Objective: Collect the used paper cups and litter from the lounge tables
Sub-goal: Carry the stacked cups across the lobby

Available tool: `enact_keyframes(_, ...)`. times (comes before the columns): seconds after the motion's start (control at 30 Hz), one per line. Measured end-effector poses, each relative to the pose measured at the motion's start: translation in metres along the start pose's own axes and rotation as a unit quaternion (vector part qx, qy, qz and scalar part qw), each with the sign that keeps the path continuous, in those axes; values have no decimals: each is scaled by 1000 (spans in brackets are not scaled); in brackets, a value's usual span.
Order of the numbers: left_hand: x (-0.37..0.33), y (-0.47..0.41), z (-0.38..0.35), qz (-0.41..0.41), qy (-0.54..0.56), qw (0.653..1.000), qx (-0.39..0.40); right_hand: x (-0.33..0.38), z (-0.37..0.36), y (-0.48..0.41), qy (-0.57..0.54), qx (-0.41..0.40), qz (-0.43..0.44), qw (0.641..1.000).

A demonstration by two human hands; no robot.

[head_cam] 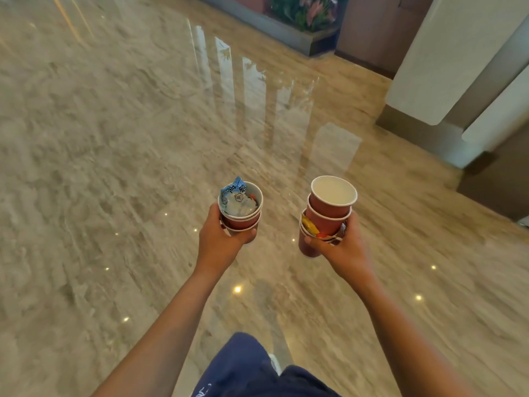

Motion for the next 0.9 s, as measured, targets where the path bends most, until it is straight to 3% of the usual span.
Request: enact_keyframes(0.9,-83,-489,-130,-37,-5,998,53,49,-20,-469,-16,-87,0,996)
Point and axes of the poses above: each hand's wrist, its own y-axis away from the middle knuckle, its own z-axis out of the back of the hand, x = y × z, the point moved 2 cm from there along -y, towards the middle knuckle, and after that the axes turned 12 degrees about -y, right-handed, at the moved point
